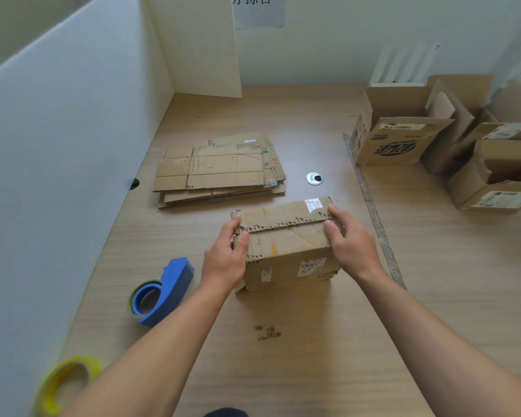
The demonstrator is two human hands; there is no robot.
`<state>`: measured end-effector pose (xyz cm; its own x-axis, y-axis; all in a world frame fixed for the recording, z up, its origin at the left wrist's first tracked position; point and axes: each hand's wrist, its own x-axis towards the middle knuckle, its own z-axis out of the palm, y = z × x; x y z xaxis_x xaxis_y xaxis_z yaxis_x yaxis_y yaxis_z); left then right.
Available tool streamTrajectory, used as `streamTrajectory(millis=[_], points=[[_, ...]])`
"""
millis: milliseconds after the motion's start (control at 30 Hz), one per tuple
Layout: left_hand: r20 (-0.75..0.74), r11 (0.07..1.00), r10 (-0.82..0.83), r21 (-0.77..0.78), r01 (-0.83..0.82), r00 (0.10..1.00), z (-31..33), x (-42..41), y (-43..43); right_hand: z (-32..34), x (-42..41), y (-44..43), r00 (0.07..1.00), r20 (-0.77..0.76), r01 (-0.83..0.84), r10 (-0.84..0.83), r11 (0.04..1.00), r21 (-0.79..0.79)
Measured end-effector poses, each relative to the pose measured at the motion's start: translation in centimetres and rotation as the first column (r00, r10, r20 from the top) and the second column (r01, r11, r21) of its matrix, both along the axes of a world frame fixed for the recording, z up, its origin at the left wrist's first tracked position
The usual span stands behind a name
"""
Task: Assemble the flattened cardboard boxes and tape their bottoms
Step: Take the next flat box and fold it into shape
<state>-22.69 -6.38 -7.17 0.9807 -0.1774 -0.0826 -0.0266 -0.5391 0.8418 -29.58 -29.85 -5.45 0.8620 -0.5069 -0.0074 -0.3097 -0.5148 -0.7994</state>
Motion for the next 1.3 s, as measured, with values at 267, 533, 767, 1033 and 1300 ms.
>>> streamTrajectory(millis=[267, 533, 767, 1033, 1300], points=[[-0.093, 0.998, -0.004, 0.065, 0.01, 0.996, -2.7, -0.5, 2.2, -2.1, 1.1, 1.6, 0.994, -0.086, -0.055, 0.063, 0.994, 0.092], [-0.017, 0.979, -0.079, 0.188, 0.081, 0.997, -2.3, 0.3, 3.4, -4.6, -0.2, 2.8, 0.996, -0.058, -0.064, 0.068, 0.995, 0.076], [0.077, 0.976, -0.095, 0.201, 0.078, 0.992, -3.2, -0.2, 4.3, -3.2, 0.8, 5.0, 0.941, -0.132, -0.335, 0.312, 0.799, -0.499], [0.047, 0.952, -0.202, 0.244, 0.185, 0.978, -3.1, 0.5, 4.6, -5.2, 1.5, 7.6, 0.852, -0.361, -0.523, 0.379, 0.645, -0.557], [0.154, 0.931, -0.141, 0.356, 0.078, 0.978, -3.8, 1.3, 8.2, -5.2, 1.5, 8.0, 0.892, -0.289, -0.452, 0.348, 0.72, -0.527]])
